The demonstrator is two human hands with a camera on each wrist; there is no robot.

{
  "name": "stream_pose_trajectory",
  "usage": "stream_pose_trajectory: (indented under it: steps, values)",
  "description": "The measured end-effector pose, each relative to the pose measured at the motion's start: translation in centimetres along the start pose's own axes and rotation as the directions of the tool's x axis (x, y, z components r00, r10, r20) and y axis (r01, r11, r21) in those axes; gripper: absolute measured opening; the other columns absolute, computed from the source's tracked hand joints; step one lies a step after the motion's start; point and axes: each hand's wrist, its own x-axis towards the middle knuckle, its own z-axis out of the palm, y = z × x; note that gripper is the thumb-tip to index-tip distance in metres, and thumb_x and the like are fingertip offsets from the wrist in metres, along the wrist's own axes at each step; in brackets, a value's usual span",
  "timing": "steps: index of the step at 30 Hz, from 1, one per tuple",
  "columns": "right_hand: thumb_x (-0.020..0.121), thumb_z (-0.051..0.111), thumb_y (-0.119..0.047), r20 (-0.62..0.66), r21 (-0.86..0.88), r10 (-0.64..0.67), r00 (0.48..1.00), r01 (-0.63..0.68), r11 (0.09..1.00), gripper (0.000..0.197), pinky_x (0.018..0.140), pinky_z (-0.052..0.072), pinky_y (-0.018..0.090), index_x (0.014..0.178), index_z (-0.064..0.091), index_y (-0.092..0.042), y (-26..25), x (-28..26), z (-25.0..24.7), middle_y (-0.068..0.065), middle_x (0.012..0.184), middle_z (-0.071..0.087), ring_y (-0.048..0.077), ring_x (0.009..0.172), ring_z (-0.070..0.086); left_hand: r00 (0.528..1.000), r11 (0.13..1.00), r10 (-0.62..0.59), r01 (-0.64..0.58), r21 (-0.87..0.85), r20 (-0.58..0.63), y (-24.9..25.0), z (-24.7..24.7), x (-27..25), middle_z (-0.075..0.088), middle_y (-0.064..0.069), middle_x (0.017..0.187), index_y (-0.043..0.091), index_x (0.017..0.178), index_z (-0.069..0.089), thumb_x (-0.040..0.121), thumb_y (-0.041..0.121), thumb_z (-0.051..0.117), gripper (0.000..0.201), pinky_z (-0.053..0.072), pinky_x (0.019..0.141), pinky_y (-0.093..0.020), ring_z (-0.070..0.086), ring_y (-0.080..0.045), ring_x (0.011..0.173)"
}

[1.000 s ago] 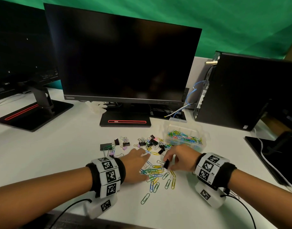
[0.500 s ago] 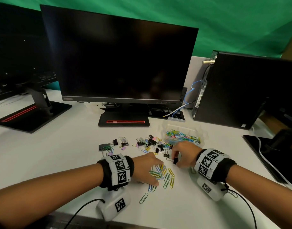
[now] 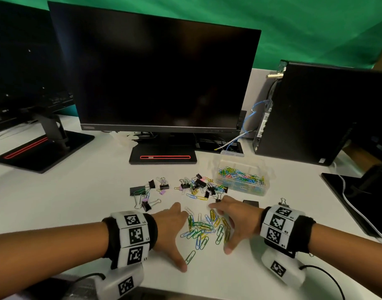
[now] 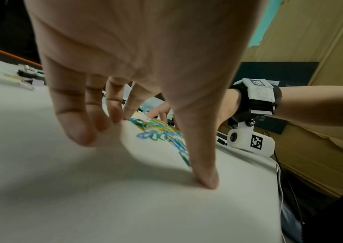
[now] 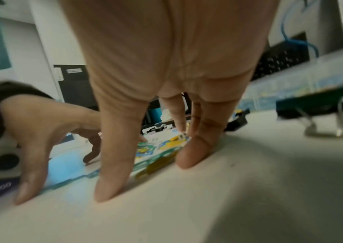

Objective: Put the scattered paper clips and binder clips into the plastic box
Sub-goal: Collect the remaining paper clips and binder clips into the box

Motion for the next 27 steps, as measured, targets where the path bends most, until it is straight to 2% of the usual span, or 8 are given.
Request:
stream_pose_trajectory:
  steps: [2,4,10,12,16,20,24,27]
  values:
    - [0.06,0.086,-0.034,-0.024,0.083,-0.017,1.0,0.019,0.996,0.097,0.072,0.035,0.006,0.14,0.034,-0.02,-0.1,0.6,0.4,-0.004,0.107,0.039,0.005,0.085,0.043,0.999,0.999,-0.015,0.014,-0.039,-0.028,0.6,0.3,0.5,0.033,-0.006,0.127,0.013,0.139,0.024,0.057,0.06,0.077,0.108,0.044,0.1,-0.045,0.047,-0.026,0.117]
    - [0.06,0.086,-0.031,-0.05,0.164,-0.025,0.998,0.033,0.986,0.086,0.063,0.034,0.005,0.133,0.043,-0.021,-0.2,0.9,0.6,-0.004,0.104,0.043,-0.002,0.07,0.04,0.998,0.996,-0.026,0.021,-0.09,-0.056,1.0,0.2,1.0,0.036,-0.005,0.124,0.014,0.136,0.028,0.061,0.057,0.076,0.099,0.046,0.097,-0.045,0.05,-0.025,0.112]
    - [0.061,0.087,-0.022,-0.099,0.343,0.022,0.995,0.013,0.939,0.058,0.063,0.042,0.015,0.112,0.059,-0.019,-0.3,2.3,1.6,-0.011,0.083,0.05,0.0,0.059,0.047,0.989,0.979,-0.013,-0.018,-0.203,-0.147,1.9,-0.4,2.8,0.051,-0.008,0.123,0.012,0.125,0.042,0.072,0.039,0.075,0.068,0.044,0.094,-0.034,0.049,-0.023,0.112]
    - [0.061,0.086,-0.021,-0.103,0.362,0.043,0.994,-0.003,0.932,0.051,0.06,0.041,0.013,0.105,0.06,-0.018,-0.4,2.6,1.8,-0.012,0.078,0.051,0.0,0.057,0.047,0.986,0.977,-0.019,-0.018,-0.214,-0.166,2.1,-0.6,3.2,0.054,-0.008,0.122,0.01,0.122,0.046,0.074,0.035,0.074,0.061,0.042,0.093,-0.033,0.05,-0.023,0.113]
    - [0.064,0.084,-0.017,-0.089,0.409,0.072,0.993,-0.029,0.912,0.038,0.055,0.044,0.012,0.085,0.055,-0.027,-0.6,3.0,1.8,-0.012,0.074,0.053,0.001,0.052,0.054,0.982,0.965,-0.04,-0.01,-0.264,-0.184,1.9,-0.5,3.8,0.058,-0.005,0.115,0.011,0.117,0.052,0.075,0.031,0.075,0.051,0.042,0.092,-0.031,0.052,-0.019,0.107]
    - [0.068,0.078,-0.011,-0.085,0.411,0.085,0.993,-0.043,0.91,0.03,0.051,0.047,0.011,0.086,0.059,-0.025,-0.8,3.0,1.5,-0.011,0.071,0.055,-0.001,0.044,0.058,0.983,0.961,-0.037,-0.015,-0.277,-0.182,1.7,-0.9,3.9,0.055,0.002,0.099,0.012,0.113,0.058,0.08,0.027,0.069,0.038,0.043,0.086,-0.026,0.053,-0.016,0.096]
    - [0.073,0.072,-0.009,-0.089,0.381,0.085,0.992,-0.045,0.924,0.024,0.049,0.046,0.011,0.085,0.06,-0.025,-0.7,3.0,1.1,-0.01,0.07,0.055,-0.003,0.038,0.056,0.982,0.974,-0.004,-0.038,-0.222,-0.188,1.6,-1.4,4.2,0.063,-0.007,0.108,0.01,0.111,0.061,0.083,0.025,0.066,0.033,0.042,0.081,-0.024,0.058,-0.021,0.101]
    - [0.075,0.072,-0.011,-0.096,0.404,0.104,0.99,-0.057,0.913,0.016,0.052,0.048,0.014,0.088,0.067,-0.02,-0.2,3.1,0.8,-0.008,0.072,0.056,0.0,0.043,0.06,0.979,0.984,0.026,-0.061,-0.169,-0.201,1.4,-1.5,4.4,0.064,-0.011,0.112,0.008,0.109,0.061,0.085,0.022,0.063,0.028,0.038,0.075,-0.022,0.059,-0.025,0.104]
